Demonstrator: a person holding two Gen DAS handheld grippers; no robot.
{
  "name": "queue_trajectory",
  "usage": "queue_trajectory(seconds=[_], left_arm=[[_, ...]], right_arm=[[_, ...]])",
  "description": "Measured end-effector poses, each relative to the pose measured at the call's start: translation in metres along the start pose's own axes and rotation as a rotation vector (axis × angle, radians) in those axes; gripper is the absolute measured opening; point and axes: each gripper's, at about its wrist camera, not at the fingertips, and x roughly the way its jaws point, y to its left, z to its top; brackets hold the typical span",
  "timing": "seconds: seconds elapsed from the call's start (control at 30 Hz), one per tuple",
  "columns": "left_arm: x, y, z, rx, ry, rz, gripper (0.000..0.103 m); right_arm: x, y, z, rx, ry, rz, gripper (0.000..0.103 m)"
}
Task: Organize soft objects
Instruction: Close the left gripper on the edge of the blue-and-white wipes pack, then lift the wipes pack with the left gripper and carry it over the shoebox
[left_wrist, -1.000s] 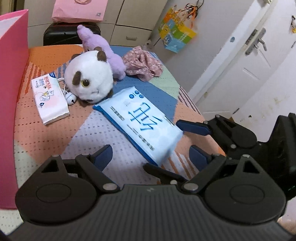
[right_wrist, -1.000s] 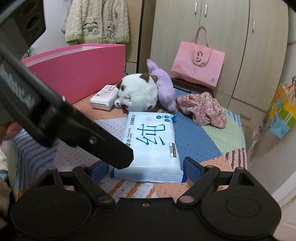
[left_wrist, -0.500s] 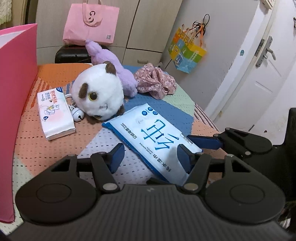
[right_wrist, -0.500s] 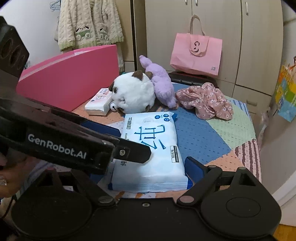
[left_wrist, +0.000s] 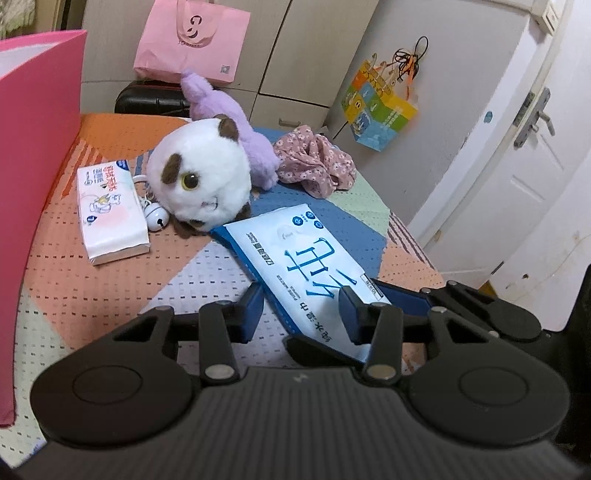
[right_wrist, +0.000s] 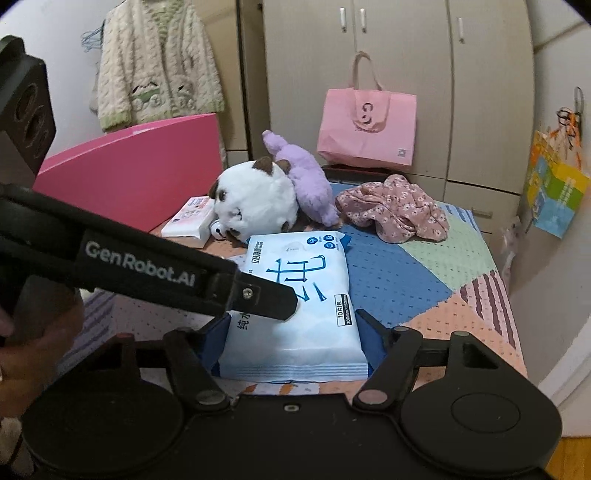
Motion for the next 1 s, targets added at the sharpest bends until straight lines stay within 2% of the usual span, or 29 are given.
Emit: queue_trajectory(seconds=[0.27,0.4,0.73,1.0], left_arm=[[-0.003,-0.014,-0.011,0.051,-0.070,0.049,0.040],[-0.007,-0.018,-0.015,0.074,-0.082,0.057,0.039],[-0.015,-0.021,-0.021,0.089,-0.075,0.051,0.039],[-0.031,-0.030,-0.026,0.117,-0.058,0.084,0.040]], right_arm=[[-0.001,0.014,-0.010,0.027,-0.064,-0.056,0.076],[-0.003,0.013,-0.010,0.018,-0.057,-0.049,0.074],[-0.010,0.020,-0.012,0.040,-0.048,-0.066,0.073],[-0.019,0.022,-0.012,0.108,-0.027,-0.029,0.073]])
